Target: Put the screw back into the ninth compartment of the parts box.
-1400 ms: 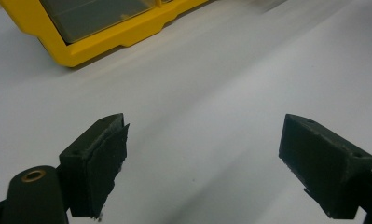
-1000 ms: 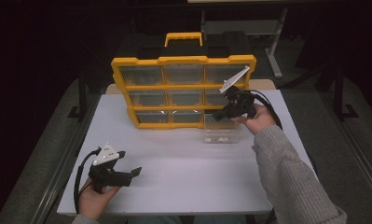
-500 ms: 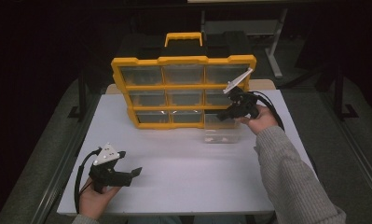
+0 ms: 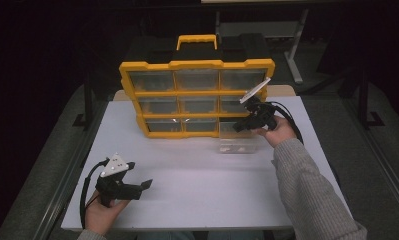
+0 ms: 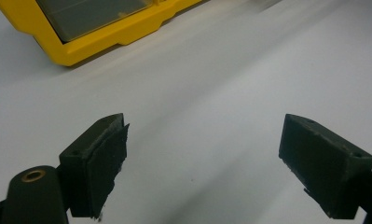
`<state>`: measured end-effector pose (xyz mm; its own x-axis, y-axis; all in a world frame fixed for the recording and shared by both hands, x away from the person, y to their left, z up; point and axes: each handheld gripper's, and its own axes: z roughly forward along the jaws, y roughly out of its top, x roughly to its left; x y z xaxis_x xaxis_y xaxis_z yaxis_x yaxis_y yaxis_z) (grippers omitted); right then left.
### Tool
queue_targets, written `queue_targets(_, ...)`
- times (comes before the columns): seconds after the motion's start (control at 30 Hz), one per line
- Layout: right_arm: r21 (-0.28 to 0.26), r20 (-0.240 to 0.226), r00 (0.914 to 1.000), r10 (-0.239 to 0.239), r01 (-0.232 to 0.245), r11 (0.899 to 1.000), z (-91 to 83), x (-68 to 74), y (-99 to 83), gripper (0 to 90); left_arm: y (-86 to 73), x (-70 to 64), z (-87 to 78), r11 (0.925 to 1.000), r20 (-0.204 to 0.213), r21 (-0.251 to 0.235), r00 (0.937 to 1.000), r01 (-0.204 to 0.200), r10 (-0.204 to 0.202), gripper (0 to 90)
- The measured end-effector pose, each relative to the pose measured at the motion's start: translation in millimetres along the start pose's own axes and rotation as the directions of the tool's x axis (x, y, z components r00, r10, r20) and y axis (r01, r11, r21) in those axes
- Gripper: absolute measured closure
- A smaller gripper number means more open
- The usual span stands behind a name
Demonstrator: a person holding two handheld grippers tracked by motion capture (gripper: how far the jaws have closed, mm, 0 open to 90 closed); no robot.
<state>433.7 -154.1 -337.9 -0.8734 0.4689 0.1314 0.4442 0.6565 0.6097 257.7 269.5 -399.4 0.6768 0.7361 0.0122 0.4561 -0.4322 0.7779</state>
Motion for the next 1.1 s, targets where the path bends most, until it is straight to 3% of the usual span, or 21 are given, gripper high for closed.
queue_targets(0.17, -0.015, -0.002, 0.9997, 0.022, -0.022, 1.0, -6.8, 4.0, -4.0, 80.7, -0.3, -1.5, 1.9, 0.9999, 0.003, -0.009, 0.9999, 0.011, -0.011, 14.7)
queue_targets(0.27, -0.027, -0.001, 0.9997, 0.025, -0.025, 0.999, -10.9, 5.2, -6.2, 78.9, 0.1, -1.2, 1.6, 1.0, 0.002, 0.005, 1.0, -0.004, 0.004, 14.7)
queue_targets(0.3, -0.048, -0.009, 0.9988, 0.048, -0.048, 0.998, -17.5, 9.4, -9.8, 75.6, 0.2, -1.7, 2.1, 1.0, 0.003, 0.005, 1.0, -0.005, 0.005, 14.7)
queue_targets(0.6, -0.118, -0.019, 0.9982, 0.056, -0.058, 0.991, -35.0, 16.1, -24.5, 68.8, 0.2, -1.7, 2.5, 1.0, 0.004, 0.008, 1.0, -0.005, 0.005, 14.7)
queue_targets(1.1, -0.155, 0.01, 0.996, 0.088, -0.086, 0.984, -51.4, 19.4, -49.6, 59.1, 0.0, -2.6, 2.3, 1.0, 0.001, -0.005, 1.0, 0.005, -0.005, 14.7)
